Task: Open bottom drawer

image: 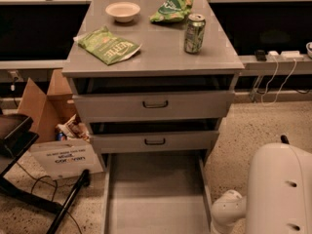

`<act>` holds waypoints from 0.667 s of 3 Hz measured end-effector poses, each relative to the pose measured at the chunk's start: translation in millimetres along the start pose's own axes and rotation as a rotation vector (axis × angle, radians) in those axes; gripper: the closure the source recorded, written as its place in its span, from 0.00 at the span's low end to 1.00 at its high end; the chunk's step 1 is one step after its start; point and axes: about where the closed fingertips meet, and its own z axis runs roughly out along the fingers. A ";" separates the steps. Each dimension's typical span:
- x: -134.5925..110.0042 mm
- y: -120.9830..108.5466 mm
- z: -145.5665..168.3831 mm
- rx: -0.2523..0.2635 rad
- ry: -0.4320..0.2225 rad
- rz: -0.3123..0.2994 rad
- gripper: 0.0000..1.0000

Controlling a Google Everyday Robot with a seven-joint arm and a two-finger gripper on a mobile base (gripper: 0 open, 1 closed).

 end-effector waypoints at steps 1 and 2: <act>0.0 0.0 0.0 0.000 0.000 0.000 0.81; -0.2 -0.8 -0.2 0.000 0.000 0.000 0.50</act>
Offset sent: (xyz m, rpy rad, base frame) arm 0.0000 0.0000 0.0000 0.0000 0.0000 0.0000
